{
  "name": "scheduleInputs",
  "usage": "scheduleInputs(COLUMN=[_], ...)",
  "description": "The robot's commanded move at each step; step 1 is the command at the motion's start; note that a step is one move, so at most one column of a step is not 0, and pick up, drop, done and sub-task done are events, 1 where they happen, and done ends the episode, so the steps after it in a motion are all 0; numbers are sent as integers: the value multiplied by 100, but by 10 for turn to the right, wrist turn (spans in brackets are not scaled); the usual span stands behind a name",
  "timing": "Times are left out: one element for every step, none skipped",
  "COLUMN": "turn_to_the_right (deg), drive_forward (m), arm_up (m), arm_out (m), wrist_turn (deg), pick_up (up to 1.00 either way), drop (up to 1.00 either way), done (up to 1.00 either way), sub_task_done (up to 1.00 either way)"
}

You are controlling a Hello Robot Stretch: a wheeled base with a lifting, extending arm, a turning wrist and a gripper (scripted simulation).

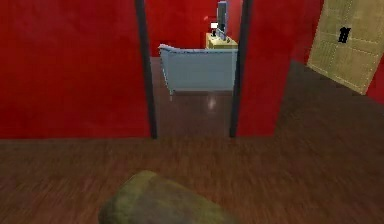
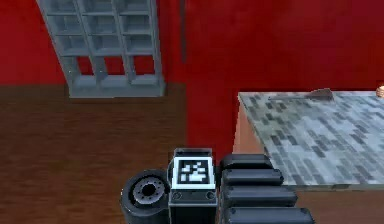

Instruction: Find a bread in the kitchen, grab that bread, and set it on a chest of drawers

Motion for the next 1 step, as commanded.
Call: scheduleInputs(turn_to_the_right=[0], drive_forward=[100], arm_up=[0], arm_out=[0], wrist_turn=[0], pick_up=[0], drop=[0], done=[0], sub_task_done=[0])
